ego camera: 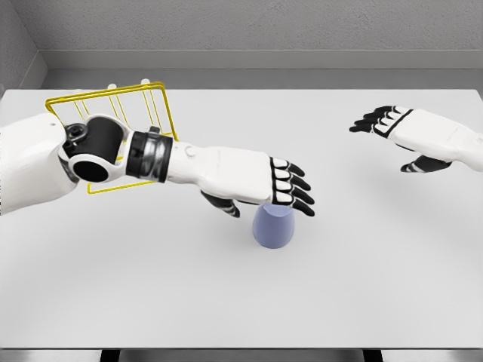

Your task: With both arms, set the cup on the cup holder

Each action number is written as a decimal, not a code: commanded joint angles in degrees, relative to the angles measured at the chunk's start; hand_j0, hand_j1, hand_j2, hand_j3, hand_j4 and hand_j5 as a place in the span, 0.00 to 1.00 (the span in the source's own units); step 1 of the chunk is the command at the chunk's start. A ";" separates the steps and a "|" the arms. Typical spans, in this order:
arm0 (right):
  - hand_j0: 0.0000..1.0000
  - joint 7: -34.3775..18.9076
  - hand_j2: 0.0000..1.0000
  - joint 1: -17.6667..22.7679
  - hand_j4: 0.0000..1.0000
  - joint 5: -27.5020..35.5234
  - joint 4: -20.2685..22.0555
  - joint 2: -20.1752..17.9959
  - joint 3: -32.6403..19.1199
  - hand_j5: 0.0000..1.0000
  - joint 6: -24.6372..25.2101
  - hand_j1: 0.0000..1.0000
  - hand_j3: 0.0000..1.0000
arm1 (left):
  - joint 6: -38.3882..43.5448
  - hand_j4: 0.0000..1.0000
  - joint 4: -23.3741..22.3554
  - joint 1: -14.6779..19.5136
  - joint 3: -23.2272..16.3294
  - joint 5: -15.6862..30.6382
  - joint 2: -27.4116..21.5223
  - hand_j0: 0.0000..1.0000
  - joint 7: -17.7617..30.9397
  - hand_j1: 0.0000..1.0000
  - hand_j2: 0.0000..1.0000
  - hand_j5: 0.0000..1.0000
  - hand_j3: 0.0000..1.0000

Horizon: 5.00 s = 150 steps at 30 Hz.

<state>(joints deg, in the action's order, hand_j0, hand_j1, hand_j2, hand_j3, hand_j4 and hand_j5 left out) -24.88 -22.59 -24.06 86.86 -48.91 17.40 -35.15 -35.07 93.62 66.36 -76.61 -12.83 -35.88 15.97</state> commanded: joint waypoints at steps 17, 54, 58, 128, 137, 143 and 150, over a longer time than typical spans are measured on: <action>1.00 -0.08 1.00 2.73 1.00 4.64 -2.92 3.20 -4.66 1.00 0.15 1.00 1.00 | 0.07 1.00 -6.43 0.53 -3.63 0.44 5.29 1.00 -0.06 1.00 1.00 1.00 1.00; 1.00 -0.08 1.00 4.57 1.00 4.64 -2.92 3.03 -8.00 1.00 0.15 1.00 1.00 | 0.07 1.00 -15.31 4.40 -11.98 4.92 10.39 1.00 0.03 1.00 1.00 1.00 1.00; 1.00 -0.08 1.00 4.83 1.00 4.64 -2.92 3.03 -8.00 1.00 0.15 1.00 1.00 | 0.07 1.00 -16.27 4.31 -12.07 4.83 11.62 1.00 0.03 1.00 1.00 1.00 1.00; 1.00 -0.08 1.00 4.92 1.00 5.52 -3.36 3.03 -8.00 1.00 0.15 1.00 1.00 | 0.07 0.55 -10.47 8.70 -7.94 5.10 1.42 0.55 3.37 0.55 0.55 0.55 0.55; 1.00 -0.08 1.00 4.92 1.00 5.52 -3.19 3.03 -8.00 1.00 0.15 1.00 1.00 | 0.07 0.55 -8.98 9.40 -6.53 5.62 -2.09 0.55 3.37 0.55 0.55 0.55 0.55; 1.00 -0.08 1.00 4.92 1.00 5.52 -3.27 3.03 -8.00 1.00 0.15 1.00 1.00 | 0.07 0.55 -7.13 10.11 -5.74 5.71 -4.99 0.55 3.28 0.55 0.55 0.55 0.55; 1.00 -0.08 1.00 4.92 1.00 5.52 -3.27 3.03 -8.00 1.00 0.15 1.00 1.00 | 0.07 0.55 -5.90 10.46 -4.34 6.41 -7.72 0.55 3.37 0.55 0.55 0.55 0.55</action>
<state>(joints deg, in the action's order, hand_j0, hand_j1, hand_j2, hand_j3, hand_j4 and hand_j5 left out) -24.99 -17.67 -18.95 83.56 -45.81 9.42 -35.13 -35.11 87.13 76.82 -81.63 -7.06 -42.58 19.32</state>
